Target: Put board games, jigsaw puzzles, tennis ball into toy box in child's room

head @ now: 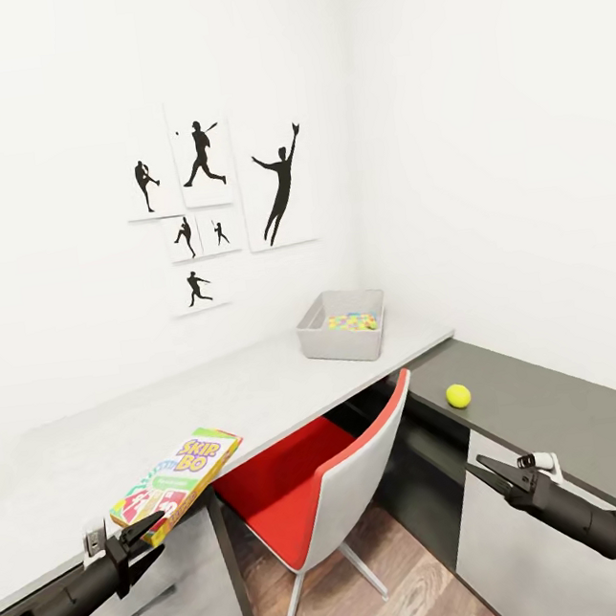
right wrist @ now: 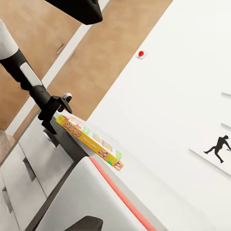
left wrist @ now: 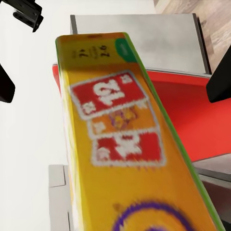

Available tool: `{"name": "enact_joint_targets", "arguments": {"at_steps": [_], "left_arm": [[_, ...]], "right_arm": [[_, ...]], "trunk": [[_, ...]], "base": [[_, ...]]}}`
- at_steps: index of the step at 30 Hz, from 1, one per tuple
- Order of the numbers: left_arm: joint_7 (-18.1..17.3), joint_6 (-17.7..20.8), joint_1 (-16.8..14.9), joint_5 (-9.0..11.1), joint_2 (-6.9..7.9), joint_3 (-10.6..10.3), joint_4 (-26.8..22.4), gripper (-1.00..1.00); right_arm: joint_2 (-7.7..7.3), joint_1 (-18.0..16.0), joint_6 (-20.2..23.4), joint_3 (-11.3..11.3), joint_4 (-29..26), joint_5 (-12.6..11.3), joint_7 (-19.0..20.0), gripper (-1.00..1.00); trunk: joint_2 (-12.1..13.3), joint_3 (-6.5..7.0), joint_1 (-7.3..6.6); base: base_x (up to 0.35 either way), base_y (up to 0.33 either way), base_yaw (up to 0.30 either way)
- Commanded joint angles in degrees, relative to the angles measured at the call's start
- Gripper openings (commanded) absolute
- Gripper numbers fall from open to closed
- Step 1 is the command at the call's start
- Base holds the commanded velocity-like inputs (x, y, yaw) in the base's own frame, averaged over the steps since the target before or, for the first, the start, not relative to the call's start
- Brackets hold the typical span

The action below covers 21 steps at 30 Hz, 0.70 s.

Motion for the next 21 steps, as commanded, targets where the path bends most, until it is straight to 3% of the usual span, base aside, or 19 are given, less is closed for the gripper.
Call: {"name": "enact_joint_targets", "arguments": {"at_steps": [1,21], "left_arm": [[-0.1,0.3,0.0,0.0,0.0,0.1,0.0,1.0],[-0.1,0.3,-0.1,0.1,0.0,0.1,0.0,1.0]], "right_arm": [[-0.01,0.0,0.5,0.0,0.0,-0.3,0.0,1.0],[-0.01,0.0,0.5,0.0,0.0,-0.3,0.0,1.0]], "trunk": [[0.0,-0.06,0.0],[0.0,-0.06,0.0]], "base": [[0.0,0.0,0.0],[0.026,0.015,0.0]]}}
